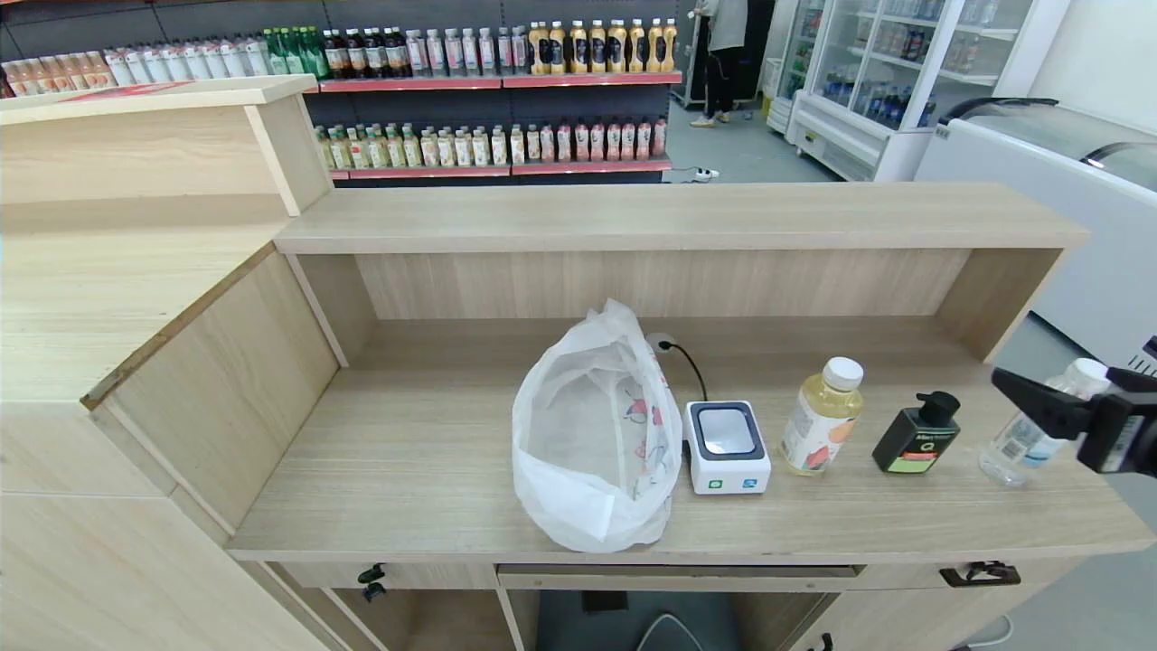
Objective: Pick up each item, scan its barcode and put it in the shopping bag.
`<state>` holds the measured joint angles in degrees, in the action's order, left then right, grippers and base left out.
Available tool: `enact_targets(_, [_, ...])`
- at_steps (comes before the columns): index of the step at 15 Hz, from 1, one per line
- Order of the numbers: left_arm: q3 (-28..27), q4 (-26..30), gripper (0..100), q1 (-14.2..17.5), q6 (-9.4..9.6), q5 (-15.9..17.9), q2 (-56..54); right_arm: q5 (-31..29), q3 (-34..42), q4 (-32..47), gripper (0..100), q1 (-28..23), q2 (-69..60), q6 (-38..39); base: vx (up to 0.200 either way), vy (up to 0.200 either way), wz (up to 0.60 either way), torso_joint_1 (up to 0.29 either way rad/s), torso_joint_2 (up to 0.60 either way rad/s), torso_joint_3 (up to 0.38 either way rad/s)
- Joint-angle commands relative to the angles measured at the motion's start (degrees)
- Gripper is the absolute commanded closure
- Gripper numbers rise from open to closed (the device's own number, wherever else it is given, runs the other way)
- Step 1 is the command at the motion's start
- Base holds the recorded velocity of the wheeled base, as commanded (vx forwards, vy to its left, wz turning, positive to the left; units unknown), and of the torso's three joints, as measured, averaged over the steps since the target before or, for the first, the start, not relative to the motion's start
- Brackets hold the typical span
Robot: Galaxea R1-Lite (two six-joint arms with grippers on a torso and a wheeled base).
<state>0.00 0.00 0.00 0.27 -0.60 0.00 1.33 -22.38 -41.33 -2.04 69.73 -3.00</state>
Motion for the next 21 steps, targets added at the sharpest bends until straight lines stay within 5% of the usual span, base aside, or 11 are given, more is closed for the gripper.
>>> enact_targets(1, [0.0, 0.0, 100, 0.0, 0.0, -0.02, 0.0, 0.78, 1.82, -11.5, 0, -1.3, 20.36, -2.54, 0.0, 0.0, 0.0, 0.0, 0.0, 0.0])
enact_targets(11, [0.0, 0.0, 100, 0.09, 0.0, -0.02, 0.0, 0.17, 2.52, -27.67, 0, 1.24, 40.75, -5.88, 0.0, 0.0, 0.0, 0.0, 0.0, 0.0])
enact_targets(21, [0.0, 0.0, 100, 0.0, 0.0, -0.02, 0.0, 0.52, -9.61, -36.11, 0, 9.07, 54.64, -3.94, 0.0, 0.0, 0.0, 0.0, 0.0, 0.0])
